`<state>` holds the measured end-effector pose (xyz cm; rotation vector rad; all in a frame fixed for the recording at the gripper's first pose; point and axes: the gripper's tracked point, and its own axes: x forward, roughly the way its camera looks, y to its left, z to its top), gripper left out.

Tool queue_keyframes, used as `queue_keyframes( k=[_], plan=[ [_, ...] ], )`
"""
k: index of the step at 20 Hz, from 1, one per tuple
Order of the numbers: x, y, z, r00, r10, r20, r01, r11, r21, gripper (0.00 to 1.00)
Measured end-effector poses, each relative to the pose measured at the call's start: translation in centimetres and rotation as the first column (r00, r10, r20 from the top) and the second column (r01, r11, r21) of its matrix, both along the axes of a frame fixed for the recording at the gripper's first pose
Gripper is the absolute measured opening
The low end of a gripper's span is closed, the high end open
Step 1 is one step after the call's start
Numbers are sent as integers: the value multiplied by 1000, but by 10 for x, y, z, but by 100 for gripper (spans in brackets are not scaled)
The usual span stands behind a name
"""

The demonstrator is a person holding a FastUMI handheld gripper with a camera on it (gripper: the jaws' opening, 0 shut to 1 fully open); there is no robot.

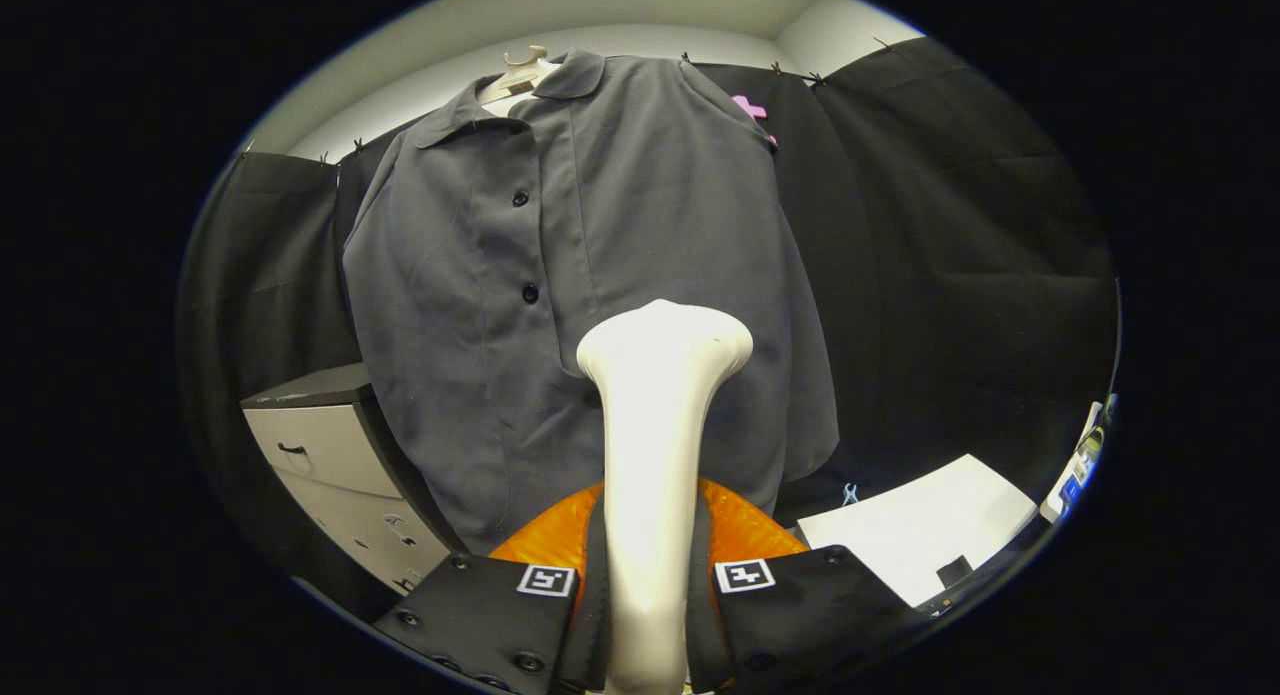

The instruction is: Iron the clothes twice with a garment steamer, once on the left side and once on the right side.

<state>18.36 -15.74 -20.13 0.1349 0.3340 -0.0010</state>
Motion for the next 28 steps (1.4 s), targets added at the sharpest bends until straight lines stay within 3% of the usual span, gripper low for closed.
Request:
queue_keyframes(
  k=[21, 28],
  plan=[
    [-87, 91, 166, 970, 58, 237, -44, 997, -62, 37],
    [-103, 114, 199, 953, 85, 292, -68, 995, -67, 37]
  ],
)
